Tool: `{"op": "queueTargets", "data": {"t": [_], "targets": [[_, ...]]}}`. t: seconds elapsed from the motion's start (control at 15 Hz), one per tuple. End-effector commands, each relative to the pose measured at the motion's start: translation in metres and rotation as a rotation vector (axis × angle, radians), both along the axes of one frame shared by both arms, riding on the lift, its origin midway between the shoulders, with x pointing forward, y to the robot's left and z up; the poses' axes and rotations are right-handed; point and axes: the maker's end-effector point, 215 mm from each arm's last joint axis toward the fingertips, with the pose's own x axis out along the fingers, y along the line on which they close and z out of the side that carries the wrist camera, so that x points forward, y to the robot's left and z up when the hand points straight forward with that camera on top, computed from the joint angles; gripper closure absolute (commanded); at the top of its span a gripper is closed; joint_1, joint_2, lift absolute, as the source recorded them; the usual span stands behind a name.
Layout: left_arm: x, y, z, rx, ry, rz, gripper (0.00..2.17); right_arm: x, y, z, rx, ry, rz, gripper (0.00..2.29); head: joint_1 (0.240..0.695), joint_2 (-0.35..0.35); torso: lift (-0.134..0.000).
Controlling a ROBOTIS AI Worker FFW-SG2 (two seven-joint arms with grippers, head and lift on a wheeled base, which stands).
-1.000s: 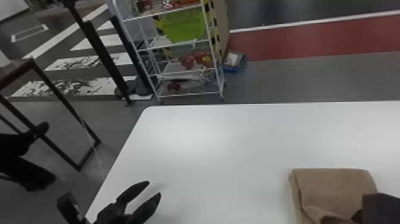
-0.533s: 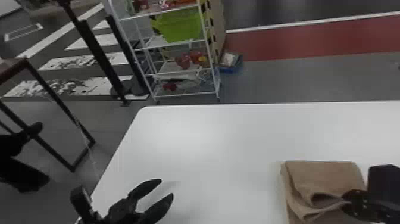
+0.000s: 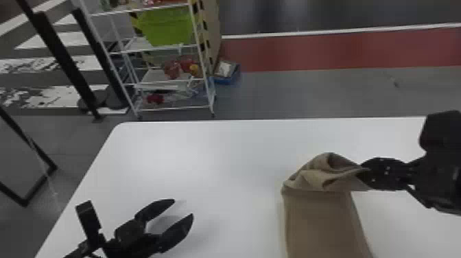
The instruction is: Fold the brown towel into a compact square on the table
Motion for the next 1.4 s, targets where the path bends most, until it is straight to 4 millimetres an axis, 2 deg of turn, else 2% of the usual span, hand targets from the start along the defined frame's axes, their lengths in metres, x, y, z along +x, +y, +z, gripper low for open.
{"op": "queueTargets", "data": {"t": [0.0,0.2,0.47,0.6,0.73,1.0,1.07,1.2,1.33], "targets": [[0.008,-0.02,-0.005,0.046,-0.02,-0.023,0.04,0.004,-0.001,0.01,0.041,-0.006,-0.01,2.1,0.695,0.13,-0.122],[0.01,-0.043,-0.013,0.068,-0.013,-0.058,0.04,0.011,-0.004,0.021,0.073,-0.014,-0.028,2.1,0.695,0.09,-0.122],[0.011,-0.081,-0.012,0.089,-0.042,-0.125,0.04,0.014,-0.002,0.029,0.089,-0.022,-0.036,2.1,0.695,0.036,-0.122],[0.016,-0.101,-0.006,0.081,-0.056,-0.136,0.04,0.016,0.001,0.032,0.098,-0.026,-0.033,2.1,0.695,0.016,-0.122],[0.019,-0.133,0.001,0.07,-0.07,-0.165,0.04,0.016,0.005,0.034,0.11,-0.028,-0.032,2.1,0.695,-0.005,-0.122],[0.035,-0.182,0.021,0.064,-0.114,-0.191,0.04,0.015,0.014,0.04,0.134,-0.021,-0.036,2.1,0.695,-0.068,-0.122],[0.043,-0.191,0.028,0.068,-0.128,-0.186,0.04,0.014,0.019,0.04,0.137,-0.018,-0.027,2.1,0.695,-0.079,-0.122],[0.052,-0.2,0.028,0.088,-0.135,-0.179,0.04,0.011,0.027,0.041,0.144,-0.015,-0.015,2.1,0.695,-0.102,-0.122],[0.051,-0.209,0.022,0.087,-0.123,-0.196,0.04,0.012,0.029,0.042,0.149,-0.018,-0.013,2.1,0.695,-0.109,-0.122]]}}
